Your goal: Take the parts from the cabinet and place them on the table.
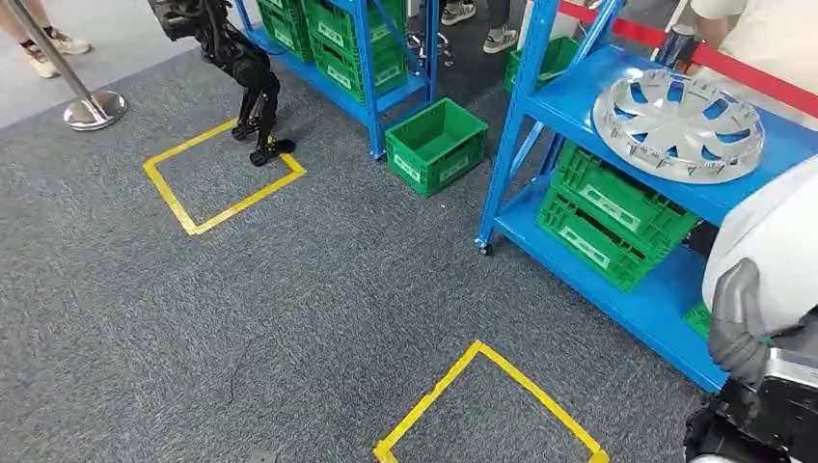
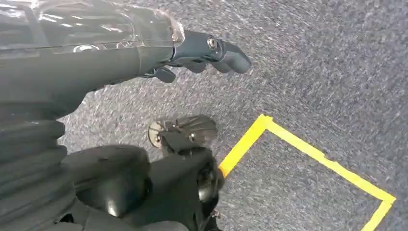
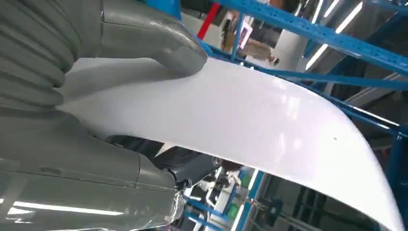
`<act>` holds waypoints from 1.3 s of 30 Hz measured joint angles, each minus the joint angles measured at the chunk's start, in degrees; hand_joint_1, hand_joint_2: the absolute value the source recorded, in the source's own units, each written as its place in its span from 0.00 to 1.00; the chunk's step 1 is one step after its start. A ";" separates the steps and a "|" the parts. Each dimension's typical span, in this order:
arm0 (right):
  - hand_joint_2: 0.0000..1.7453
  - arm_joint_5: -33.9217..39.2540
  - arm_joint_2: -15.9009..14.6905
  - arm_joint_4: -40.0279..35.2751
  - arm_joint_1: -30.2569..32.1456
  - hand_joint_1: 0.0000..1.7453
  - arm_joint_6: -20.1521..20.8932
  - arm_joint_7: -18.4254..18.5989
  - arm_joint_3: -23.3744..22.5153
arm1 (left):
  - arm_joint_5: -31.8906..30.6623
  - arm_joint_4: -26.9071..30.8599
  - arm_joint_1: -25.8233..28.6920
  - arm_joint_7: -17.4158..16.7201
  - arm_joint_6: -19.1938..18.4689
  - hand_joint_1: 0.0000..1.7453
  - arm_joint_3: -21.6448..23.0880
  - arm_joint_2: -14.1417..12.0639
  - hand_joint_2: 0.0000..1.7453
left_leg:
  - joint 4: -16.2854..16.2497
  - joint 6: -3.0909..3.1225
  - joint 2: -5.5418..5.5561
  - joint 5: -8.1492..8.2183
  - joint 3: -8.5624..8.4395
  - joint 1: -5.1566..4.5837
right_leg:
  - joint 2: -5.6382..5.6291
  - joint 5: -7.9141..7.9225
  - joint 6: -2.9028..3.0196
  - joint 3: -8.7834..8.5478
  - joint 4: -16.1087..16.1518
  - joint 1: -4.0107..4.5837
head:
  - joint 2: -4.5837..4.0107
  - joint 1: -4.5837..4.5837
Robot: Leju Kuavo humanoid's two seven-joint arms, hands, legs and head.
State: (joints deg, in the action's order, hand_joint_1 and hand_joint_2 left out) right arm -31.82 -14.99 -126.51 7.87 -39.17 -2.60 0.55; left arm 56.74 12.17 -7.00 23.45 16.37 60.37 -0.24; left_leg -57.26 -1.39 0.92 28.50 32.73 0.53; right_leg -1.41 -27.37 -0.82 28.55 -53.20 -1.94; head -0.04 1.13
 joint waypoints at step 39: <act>1.00 -2.40 -2.62 1.07 -0.42 1.00 -0.02 0.94 4.61 | -0.70 0.02 -0.26 -0.11 -0.09 0.00 0.02 0.11 1.00 | 2.67 -0.04 -7.04 -2.94 -1.90 0.31 | 5.23 -0.13 -0.28 -2.26 1.95 0.69 | 0.00 -2.33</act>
State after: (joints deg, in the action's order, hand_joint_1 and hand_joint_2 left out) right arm -34.23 -17.62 -125.44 7.45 -39.19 -1.66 5.16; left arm 56.04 12.20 -7.26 23.34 16.28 60.39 -0.13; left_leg -54.59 -1.43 -6.12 25.56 30.83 0.84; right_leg 3.82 -27.49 -1.10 26.28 -51.24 -1.25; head -0.04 -1.20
